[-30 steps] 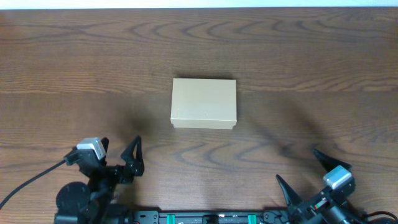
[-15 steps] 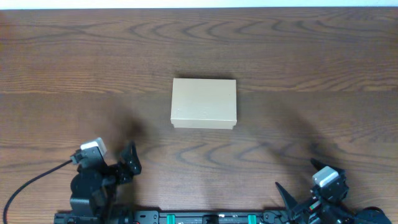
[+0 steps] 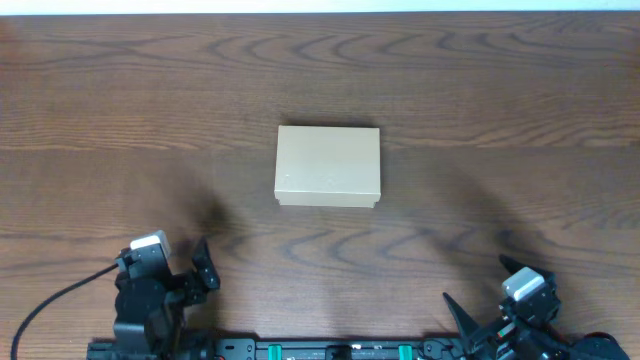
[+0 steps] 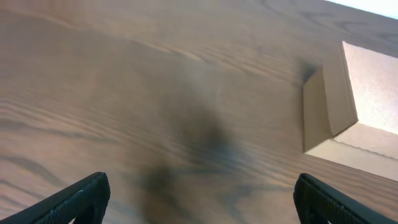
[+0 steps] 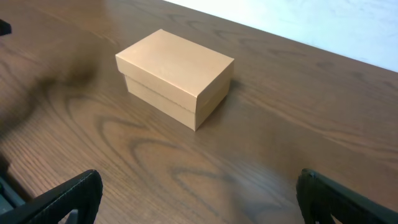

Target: Pack container

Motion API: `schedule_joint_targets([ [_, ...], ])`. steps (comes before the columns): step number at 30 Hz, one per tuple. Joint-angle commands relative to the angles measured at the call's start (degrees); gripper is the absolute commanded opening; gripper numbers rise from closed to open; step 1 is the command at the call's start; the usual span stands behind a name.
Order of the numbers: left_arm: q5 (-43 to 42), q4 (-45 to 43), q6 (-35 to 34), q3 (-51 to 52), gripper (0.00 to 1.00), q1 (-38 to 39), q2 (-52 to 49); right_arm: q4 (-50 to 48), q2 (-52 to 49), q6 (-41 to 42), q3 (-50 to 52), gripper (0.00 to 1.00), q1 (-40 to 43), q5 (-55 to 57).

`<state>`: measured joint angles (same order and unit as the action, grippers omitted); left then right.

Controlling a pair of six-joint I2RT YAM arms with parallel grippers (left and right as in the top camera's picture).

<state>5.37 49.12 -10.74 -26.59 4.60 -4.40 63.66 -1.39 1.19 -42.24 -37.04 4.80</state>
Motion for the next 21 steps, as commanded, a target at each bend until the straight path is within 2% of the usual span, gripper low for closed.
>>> schedule_joint_targets([
  [1,1.16,0.35,8.50,0.31,0.95,-1.44,2.45,0.09,-0.31,-0.61,0.13,0.99,0.09,0.59],
  [4,0.98,0.37,12.00,1.09,0.95,-1.88,3.82,0.09,-0.31,-0.61,0.13,0.99,0.09,0.59],
  [7,0.59,0.13,12.52,3.45,0.95,-2.05,4.20,0.09,-0.31,-0.61,0.13,0.99,0.09,0.59],
  [10,-1.77,-1.73,12.68,7.08,0.95,-2.05,4.20,0.09,-0.31,-0.61,0.13,0.99,0.09,0.59],
  [21,-8.87,-6.54,20.26,13.51,0.95,-2.78,4.22,0.09,-0.31,-0.61,0.13,0.99,0.09,0.59],
])
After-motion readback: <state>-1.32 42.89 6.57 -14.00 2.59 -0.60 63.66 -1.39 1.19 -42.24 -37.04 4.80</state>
